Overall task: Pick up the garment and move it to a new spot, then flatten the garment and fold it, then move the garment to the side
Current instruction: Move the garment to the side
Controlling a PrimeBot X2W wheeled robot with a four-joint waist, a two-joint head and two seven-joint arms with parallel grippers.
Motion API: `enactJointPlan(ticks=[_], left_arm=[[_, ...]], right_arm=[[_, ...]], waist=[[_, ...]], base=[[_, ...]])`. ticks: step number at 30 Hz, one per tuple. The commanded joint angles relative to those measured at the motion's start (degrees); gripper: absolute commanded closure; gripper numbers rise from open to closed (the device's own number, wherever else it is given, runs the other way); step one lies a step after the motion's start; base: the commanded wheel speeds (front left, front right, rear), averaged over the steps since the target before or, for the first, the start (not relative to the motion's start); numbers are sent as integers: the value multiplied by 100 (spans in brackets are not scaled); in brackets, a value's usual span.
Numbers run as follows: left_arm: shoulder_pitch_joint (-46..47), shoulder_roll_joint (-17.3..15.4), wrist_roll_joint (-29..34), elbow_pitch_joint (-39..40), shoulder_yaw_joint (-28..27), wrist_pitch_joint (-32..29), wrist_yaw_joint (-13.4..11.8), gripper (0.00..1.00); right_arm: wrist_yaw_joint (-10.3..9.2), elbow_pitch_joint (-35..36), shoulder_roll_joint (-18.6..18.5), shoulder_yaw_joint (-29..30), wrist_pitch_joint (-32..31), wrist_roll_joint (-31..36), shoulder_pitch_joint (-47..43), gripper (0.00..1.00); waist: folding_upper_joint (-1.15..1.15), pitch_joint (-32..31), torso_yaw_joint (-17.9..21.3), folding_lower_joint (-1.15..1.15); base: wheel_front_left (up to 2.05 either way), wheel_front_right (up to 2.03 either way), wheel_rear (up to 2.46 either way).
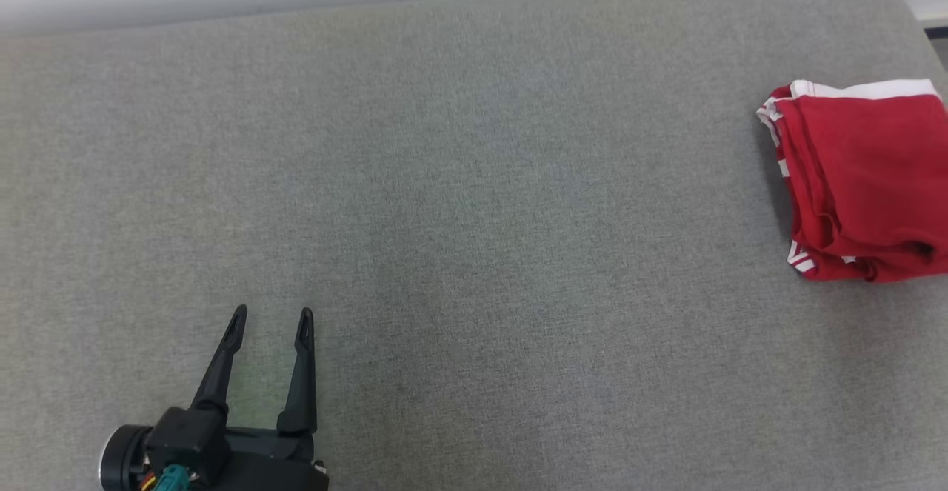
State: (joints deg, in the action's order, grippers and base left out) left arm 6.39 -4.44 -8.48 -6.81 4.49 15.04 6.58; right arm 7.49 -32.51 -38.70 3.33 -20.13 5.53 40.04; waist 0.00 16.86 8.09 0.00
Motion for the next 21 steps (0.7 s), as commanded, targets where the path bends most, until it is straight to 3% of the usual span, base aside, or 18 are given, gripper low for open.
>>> enactJointPlan(ticks=[1,9,13,21], left_arm=[[-120,34,-49,52,-46,15,-8,0],[-492,122,-179,347,-173,15,-84,0],[-666,146,-280,372,-252,15,-174,0],[-921,154,-430,246,-332,15,-521,0]], right_arm=[[0,81,161,106,217,-167,-163,0],[0,407,874,287,1403,-1642,-943,0],[0,858,1147,24,1724,-2178,-1587,0],[1,1919,2034,-59,2136,-2309,-2889,0]], waist=[[0,-241,-28,0],[0,-860,-175,0],[0,-1148,-297,0],[0,-1525,-564,0]], base=[[0,0,0],[0,0,0],[0,0,0],[0,0,0]])
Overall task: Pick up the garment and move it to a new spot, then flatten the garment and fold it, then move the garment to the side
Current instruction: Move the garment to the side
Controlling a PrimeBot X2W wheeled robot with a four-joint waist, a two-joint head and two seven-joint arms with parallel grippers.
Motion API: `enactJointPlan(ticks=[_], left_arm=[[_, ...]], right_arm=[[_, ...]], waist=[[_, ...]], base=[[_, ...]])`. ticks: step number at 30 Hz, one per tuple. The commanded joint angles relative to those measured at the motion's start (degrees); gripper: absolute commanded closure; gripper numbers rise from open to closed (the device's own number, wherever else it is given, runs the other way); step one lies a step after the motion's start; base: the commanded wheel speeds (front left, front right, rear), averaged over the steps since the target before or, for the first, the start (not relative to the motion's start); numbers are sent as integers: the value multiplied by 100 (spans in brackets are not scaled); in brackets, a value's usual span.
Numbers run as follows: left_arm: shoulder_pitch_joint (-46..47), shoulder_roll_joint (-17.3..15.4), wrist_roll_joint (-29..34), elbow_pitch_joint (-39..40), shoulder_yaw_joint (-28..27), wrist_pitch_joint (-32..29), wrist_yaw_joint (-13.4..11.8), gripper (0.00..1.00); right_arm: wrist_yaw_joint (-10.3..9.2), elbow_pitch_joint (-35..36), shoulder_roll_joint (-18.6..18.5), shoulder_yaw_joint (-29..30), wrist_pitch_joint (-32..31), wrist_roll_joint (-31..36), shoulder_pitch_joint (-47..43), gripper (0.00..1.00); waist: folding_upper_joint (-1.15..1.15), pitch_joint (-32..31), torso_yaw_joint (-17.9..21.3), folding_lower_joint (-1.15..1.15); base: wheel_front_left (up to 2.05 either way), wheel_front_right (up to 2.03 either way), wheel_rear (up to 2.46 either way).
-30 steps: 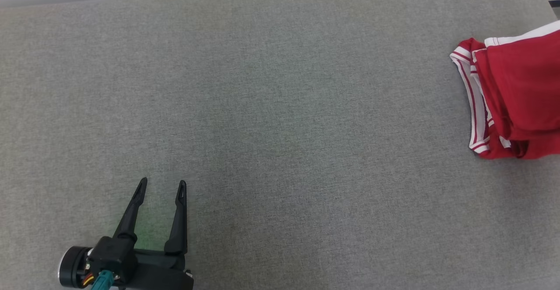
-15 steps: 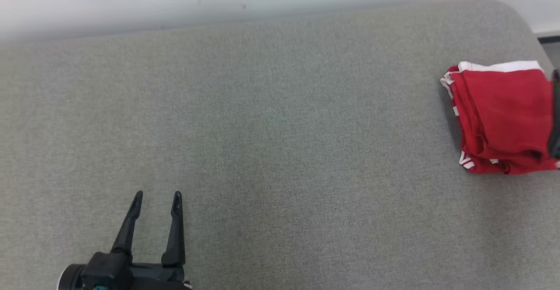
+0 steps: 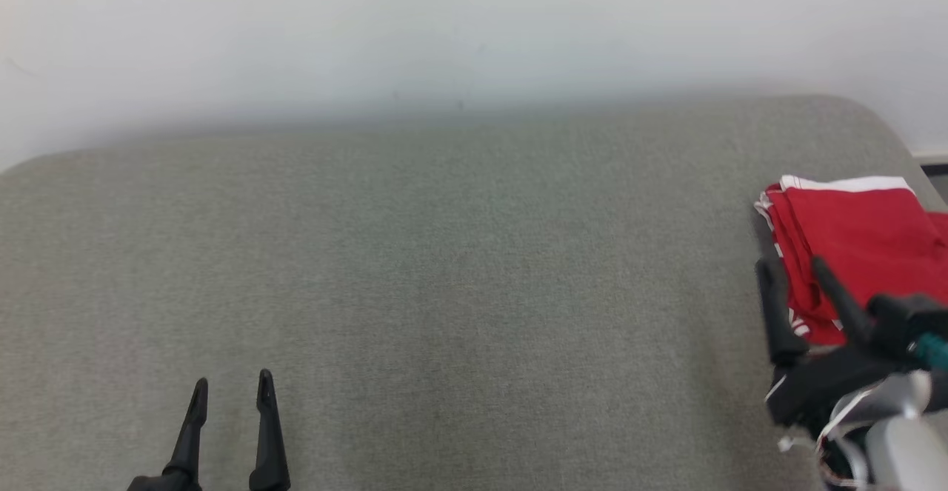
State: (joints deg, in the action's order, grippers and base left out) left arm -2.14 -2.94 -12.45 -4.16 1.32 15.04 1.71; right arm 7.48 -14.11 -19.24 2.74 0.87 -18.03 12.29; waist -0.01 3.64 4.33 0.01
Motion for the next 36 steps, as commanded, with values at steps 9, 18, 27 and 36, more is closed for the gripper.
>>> enactJointPlan(ticks=[9,18,27,36], left_arm=[[-192,8,-83,-232,-222,15,-168,0],[40,-17,126,-716,-431,15,71,0],[147,-9,210,-904,-573,15,194,0],[103,2,242,-944,-534,15,269,0]], right_arm=[[2,507,897,-182,365,341,-921,0],[2,542,1393,-33,431,461,-1252,0],[2,550,1510,75,393,575,-1240,0],[2,546,1558,175,393,595,-1219,0]], waist=[[1,-409,-289,-1],[1,-516,-355,-1],[1,-564,-264,-1],[1,-590,-215,-1]], base=[[0,0,0],[0,0,0],[0,0,0],[0,0,0]])
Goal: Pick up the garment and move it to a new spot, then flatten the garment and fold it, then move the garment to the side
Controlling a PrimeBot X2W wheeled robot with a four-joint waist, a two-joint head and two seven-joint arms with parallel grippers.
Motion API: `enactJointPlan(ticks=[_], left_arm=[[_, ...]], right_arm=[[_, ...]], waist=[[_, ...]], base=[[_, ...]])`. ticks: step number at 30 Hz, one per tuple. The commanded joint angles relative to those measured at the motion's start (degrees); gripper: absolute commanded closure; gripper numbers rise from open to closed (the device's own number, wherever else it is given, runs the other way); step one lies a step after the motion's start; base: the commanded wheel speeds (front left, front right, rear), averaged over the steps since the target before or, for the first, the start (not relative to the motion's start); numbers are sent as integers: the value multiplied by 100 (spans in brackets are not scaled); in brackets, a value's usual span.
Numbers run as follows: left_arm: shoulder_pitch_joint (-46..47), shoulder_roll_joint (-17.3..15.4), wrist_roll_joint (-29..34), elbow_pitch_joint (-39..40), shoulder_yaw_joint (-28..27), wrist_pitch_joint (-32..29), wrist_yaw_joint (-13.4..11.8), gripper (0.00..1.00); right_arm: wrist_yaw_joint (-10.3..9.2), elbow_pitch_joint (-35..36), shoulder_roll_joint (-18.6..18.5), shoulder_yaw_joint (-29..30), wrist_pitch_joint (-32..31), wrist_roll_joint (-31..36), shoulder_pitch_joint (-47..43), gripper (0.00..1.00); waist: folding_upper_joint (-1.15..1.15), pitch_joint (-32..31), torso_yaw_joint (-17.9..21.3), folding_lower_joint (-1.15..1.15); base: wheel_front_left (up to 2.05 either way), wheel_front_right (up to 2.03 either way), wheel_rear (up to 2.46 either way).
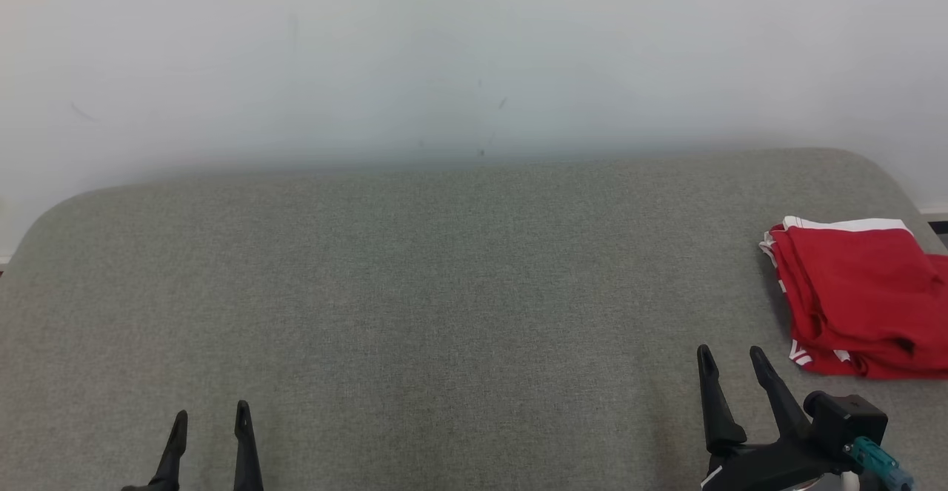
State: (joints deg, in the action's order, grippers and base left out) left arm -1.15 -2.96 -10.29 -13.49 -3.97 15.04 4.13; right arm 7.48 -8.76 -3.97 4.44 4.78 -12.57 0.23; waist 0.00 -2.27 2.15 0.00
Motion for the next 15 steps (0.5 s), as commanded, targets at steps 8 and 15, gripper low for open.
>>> enactJointPlan(ticks=[8,15], left_arm=[[-21,10,-20,-15,33,15,-3,0],[-36,11,-99,13,90,15,-50,0]], right_arm=[[2,28,57,31,-11,67,-21,0],[2,38,67,16,-23,59,-4,0]], waist=[[0,7,51,0],[0,27,99,0]], base=[[0,0,0],[0,0,0]])
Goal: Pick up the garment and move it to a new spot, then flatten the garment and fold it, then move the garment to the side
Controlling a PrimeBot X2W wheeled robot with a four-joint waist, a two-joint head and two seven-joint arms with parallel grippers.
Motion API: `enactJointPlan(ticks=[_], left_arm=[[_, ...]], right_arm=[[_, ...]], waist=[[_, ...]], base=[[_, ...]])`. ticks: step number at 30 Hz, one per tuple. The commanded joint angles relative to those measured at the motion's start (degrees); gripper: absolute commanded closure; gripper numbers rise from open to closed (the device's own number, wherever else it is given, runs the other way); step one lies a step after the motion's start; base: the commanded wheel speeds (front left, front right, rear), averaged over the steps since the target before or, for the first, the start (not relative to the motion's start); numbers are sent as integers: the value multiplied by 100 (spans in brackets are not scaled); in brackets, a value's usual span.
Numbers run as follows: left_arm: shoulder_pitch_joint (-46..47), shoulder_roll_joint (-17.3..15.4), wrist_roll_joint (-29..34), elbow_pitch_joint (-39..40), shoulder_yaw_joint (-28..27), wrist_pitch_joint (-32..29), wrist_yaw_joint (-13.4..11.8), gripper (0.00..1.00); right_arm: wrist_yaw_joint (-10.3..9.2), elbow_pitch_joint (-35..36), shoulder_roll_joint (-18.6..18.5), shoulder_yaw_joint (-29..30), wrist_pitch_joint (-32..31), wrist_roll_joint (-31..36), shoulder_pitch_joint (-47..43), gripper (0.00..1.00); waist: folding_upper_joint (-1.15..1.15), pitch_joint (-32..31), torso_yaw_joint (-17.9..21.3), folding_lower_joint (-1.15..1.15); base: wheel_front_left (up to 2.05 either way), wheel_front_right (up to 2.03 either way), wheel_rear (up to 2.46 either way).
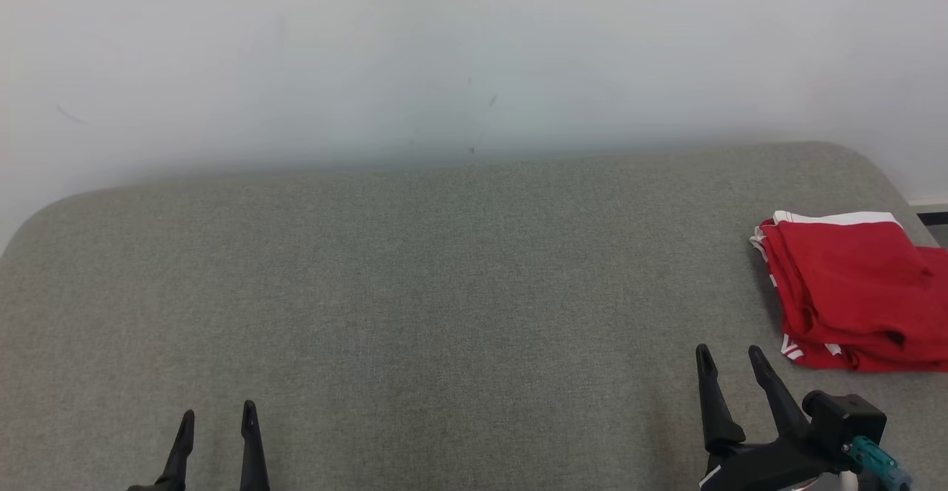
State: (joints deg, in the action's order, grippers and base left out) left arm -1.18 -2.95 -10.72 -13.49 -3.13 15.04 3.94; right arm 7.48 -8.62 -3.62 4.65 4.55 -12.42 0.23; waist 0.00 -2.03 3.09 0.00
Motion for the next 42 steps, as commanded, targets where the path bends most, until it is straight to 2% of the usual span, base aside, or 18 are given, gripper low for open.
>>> enactJointPlan(ticks=[1,5,6,10,28,42], left_arm=[[-34,10,-64,15,13,15,-27,0],[-21,9,-84,21,44,15,-30,0],[-12,7,-43,-67,44,-13,-23,100],[-135,22,-43,-300,48,-43,-24,100],[91,17,-1943,-243,-52,-544,65,100],[218,14,-3092,-199,-105,-838,119,100]], right_arm=[[2,28,32,-3,-1,44,-5,0],[2,35,35,5,-9,64,-12,0],[0,-56,6,6,-5,-8,-25,100],[0,-299,12,-1,-33,-27,-161,100],[0,-351,26,53,-292,-1891,33,100],[1,-378,35,75,-440,-3017,145,100]], waist=[[0,7,11,0],[0,15,21,0],[0,15,21,0],[0,16,21,0],[0,45,-26,0],[0,66,-60,0]], base=[[0,0,0],[0,0,0],[0,0,0],[0,0,0],[0,0,0],[0,0,0]])
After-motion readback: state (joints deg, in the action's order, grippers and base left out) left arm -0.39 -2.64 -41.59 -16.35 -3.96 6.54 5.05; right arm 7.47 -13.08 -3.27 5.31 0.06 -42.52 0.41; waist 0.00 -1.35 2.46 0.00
